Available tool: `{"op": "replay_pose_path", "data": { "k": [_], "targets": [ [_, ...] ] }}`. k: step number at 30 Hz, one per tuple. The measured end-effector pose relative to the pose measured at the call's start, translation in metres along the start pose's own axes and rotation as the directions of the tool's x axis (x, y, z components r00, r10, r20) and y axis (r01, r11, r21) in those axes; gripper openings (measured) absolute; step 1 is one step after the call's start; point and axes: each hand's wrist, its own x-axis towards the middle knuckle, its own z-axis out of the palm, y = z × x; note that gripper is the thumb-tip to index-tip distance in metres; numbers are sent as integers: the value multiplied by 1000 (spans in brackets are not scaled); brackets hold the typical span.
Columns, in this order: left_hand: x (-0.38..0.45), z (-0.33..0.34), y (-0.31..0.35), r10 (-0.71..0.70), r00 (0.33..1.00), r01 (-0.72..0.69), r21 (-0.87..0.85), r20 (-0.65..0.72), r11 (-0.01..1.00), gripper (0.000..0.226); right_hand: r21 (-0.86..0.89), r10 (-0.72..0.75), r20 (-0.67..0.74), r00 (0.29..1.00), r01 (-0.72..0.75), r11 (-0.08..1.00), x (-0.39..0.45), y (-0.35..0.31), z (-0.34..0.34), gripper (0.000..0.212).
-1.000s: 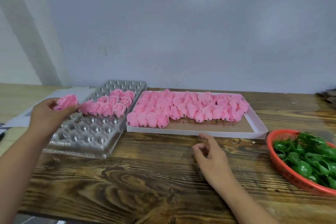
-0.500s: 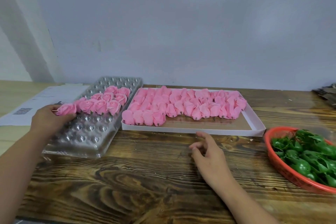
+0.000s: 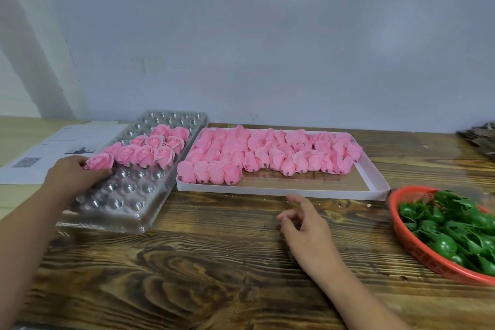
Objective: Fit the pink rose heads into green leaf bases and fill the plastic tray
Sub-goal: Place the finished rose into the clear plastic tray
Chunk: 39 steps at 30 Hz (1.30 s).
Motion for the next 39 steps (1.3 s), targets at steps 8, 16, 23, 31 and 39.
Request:
{"op": "replay_pose_path", "data": {
  "k": [8,16,23,31,39],
  "targets": [
    [1,-5,-2,-13,1000,13,-22,22,1000,21,-10,3,8,1000,-3,1000,0,0,0,43],
    [5,-2,5,-73,995,74,-13,68,997,19,-8,-9,6,1000,9,1000,0,1,-1,41],
    [5,-3,8,-72,994,73,-5,82,997,17,-5,-18,9,1000,18,1000,1,3,1,41],
    [0,-5,13,-107,990,106,16,96,994,20,-19,-6,11,1000,6,1000,1,1,1,41],
    [-14,-10,19,-166,984,170,-58,70,984,78,7,-1,6,1000,1,1000,0,-2,-1,40]
  ]
}}
